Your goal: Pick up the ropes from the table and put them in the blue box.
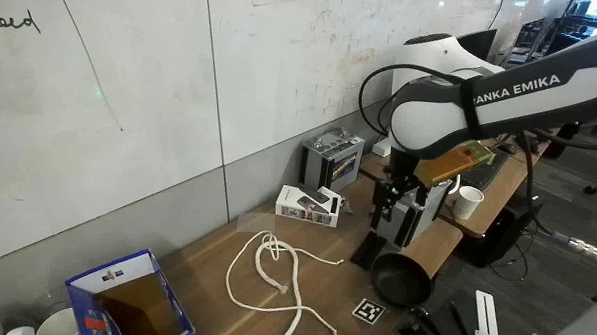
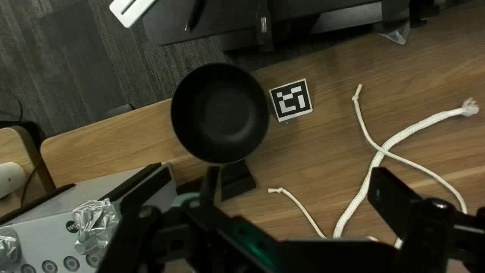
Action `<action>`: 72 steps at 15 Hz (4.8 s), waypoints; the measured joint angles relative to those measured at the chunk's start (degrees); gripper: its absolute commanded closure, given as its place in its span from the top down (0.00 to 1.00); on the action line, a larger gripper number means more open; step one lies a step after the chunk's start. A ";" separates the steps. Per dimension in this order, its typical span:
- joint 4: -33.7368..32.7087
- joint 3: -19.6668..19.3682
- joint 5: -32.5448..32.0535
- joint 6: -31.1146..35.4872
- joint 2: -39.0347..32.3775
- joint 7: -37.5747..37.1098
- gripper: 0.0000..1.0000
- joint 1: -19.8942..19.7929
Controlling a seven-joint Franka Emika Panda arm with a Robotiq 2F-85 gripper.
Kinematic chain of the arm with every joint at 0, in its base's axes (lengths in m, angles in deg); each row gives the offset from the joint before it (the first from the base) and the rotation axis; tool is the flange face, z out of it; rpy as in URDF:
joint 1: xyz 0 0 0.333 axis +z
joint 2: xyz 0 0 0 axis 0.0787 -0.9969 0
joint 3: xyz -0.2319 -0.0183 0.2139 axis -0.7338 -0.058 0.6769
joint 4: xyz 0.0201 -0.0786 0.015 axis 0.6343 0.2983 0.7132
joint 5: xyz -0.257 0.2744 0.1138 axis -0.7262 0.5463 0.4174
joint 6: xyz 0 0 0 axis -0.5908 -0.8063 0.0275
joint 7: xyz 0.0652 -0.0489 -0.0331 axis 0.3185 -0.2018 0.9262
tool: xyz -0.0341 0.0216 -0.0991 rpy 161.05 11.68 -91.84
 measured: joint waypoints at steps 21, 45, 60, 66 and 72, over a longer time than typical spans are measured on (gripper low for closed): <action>-17.47 -3.00 11.03 24.93 -36.51 32.90 1.00 3.89; -44.38 5.51 9.04 38.56 -74.67 23.23 1.00 6.62; -52.09 0.10 4.25 40.74 -81.54 16.81 1.00 10.46; -54.12 0.31 4.25 40.71 -83.88 16.81 1.00 10.51; -55.39 0.36 4.25 40.68 -84.78 16.81 0.59 10.57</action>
